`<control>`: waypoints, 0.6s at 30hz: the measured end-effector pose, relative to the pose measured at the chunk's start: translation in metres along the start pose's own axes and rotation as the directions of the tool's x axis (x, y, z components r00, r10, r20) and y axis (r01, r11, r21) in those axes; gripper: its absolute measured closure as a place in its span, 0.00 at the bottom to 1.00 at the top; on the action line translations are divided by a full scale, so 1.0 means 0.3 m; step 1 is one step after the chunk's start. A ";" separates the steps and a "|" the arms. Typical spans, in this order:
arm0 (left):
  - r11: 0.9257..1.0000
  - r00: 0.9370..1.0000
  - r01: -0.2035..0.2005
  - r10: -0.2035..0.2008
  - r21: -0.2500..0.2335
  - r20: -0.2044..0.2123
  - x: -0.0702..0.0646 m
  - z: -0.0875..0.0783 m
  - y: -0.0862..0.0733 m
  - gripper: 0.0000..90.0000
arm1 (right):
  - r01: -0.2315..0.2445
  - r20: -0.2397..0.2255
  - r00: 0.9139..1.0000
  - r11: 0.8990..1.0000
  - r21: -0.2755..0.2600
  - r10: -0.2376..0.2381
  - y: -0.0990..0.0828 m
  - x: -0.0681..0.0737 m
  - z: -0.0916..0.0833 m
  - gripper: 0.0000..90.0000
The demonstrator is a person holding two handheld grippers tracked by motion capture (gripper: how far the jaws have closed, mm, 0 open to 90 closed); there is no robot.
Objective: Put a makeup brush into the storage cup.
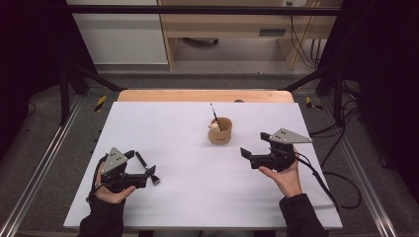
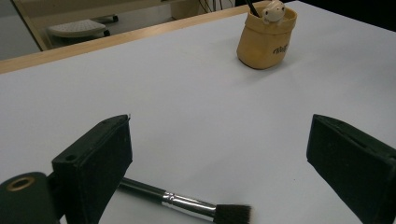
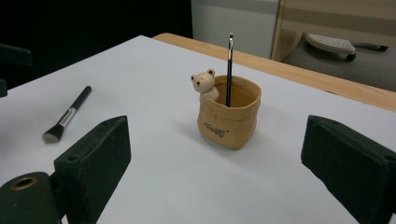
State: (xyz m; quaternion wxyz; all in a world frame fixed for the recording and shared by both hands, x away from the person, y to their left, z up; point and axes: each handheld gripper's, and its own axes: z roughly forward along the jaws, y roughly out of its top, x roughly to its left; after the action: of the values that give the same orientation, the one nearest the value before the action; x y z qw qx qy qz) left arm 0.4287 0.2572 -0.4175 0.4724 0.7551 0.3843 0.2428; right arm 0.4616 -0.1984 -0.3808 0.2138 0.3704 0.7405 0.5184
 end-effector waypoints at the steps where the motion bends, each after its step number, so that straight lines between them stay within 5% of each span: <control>1: 1.000 1.000 0.001 -0.001 0.000 0.001 0.001 0.000 0.000 0.07 | 0.000 -0.001 1.000 1.000 -0.001 0.000 -0.004 -0.001 -0.005 0.09; 18: 1.000 1.000 0.003 -0.003 0.001 -0.002 0.003 -0.001 0.000 0.07 | -0.018 0.018 1.000 1.000 -0.011 0.018 -0.080 -0.022 -0.068 0.08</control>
State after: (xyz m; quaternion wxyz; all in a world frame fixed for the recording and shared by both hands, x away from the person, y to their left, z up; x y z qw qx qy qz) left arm 0.4288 0.2582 -0.4174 0.4721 0.7544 0.3862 0.2426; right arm 0.4438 -0.2205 -0.3958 0.2179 0.3807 0.7323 0.5209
